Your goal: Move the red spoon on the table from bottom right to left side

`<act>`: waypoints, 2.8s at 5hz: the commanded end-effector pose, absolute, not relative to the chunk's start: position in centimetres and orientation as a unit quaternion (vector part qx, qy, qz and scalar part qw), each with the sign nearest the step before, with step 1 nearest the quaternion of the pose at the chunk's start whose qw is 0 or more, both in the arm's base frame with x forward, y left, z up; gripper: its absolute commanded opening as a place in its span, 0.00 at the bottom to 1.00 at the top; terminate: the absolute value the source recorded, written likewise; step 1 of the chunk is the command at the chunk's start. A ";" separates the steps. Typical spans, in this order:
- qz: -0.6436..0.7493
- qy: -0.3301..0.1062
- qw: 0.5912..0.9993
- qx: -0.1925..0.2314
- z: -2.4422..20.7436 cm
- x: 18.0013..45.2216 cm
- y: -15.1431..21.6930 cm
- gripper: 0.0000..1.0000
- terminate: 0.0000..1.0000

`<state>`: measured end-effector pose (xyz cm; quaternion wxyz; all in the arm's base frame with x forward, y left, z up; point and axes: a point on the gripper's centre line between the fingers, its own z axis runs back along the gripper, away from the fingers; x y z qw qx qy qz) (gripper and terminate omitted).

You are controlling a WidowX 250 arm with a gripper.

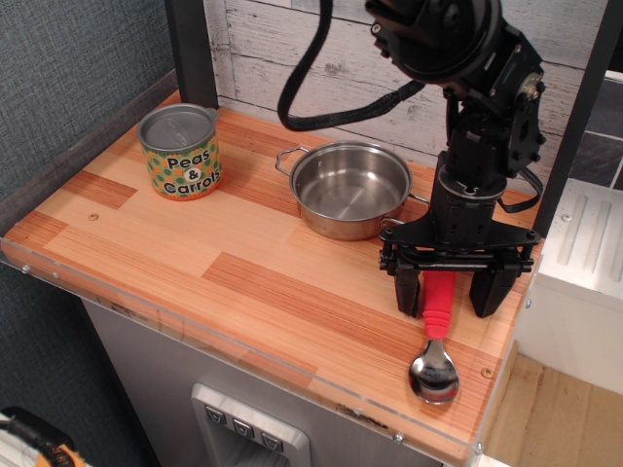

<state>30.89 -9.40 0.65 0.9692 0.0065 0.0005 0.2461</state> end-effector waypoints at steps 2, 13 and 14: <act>0.245 -0.006 0.969 -0.012 2.4 30.2 -8.9 0.00 0.00; 0.713 -0.059 0.698 0.029 3.1 22.7 13.2 0.00 0.00; 0.715 -0.055 0.696 0.030 2.3 22.7 14.1 0.00 0.00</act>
